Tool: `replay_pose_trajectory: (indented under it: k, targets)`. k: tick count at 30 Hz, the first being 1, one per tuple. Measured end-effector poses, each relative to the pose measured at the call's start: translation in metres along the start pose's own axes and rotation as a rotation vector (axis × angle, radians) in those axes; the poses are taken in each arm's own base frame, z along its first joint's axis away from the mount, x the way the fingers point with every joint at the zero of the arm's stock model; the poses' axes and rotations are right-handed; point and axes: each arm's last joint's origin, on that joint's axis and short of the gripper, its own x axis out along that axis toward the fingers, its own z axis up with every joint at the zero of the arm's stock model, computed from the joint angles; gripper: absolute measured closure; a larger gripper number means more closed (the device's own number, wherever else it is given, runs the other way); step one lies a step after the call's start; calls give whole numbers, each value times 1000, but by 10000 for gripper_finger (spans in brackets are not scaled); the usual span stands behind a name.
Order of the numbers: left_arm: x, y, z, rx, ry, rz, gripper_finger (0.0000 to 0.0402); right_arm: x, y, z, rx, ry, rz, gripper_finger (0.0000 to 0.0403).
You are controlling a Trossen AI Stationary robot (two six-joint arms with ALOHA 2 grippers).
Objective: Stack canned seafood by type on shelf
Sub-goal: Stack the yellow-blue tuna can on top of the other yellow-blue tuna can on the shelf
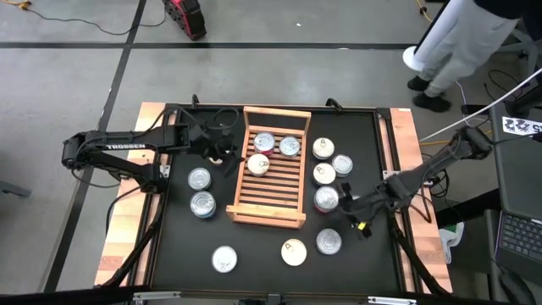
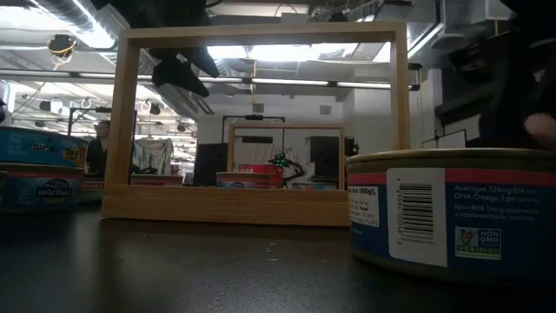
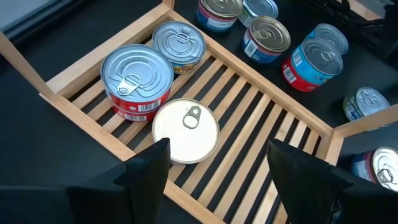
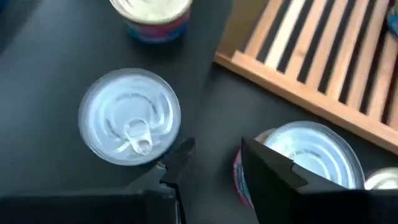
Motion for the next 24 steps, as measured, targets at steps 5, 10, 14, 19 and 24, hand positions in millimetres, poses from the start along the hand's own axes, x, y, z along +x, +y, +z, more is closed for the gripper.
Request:
replay_pose_trajectory:
  k: [5,10,14,19,24]
  targets:
    - [0,-2,0,6,-5,-6,140,9,3,-2,14,45,-98,276]
    - [0,-2,0,5,-5,-5,140,20,3,-5,32,97,-136,276]
    - [0,-2,0,5,-6,-6,140,30,5,-7,20,151,-146,276]
    - [0,-2,0,9,-5,-6,140,41,4,-10,-3,194,-232,276]
    - [0,-2,0,11,-5,-5,140,47,5,-11,-13,218,-247,276]
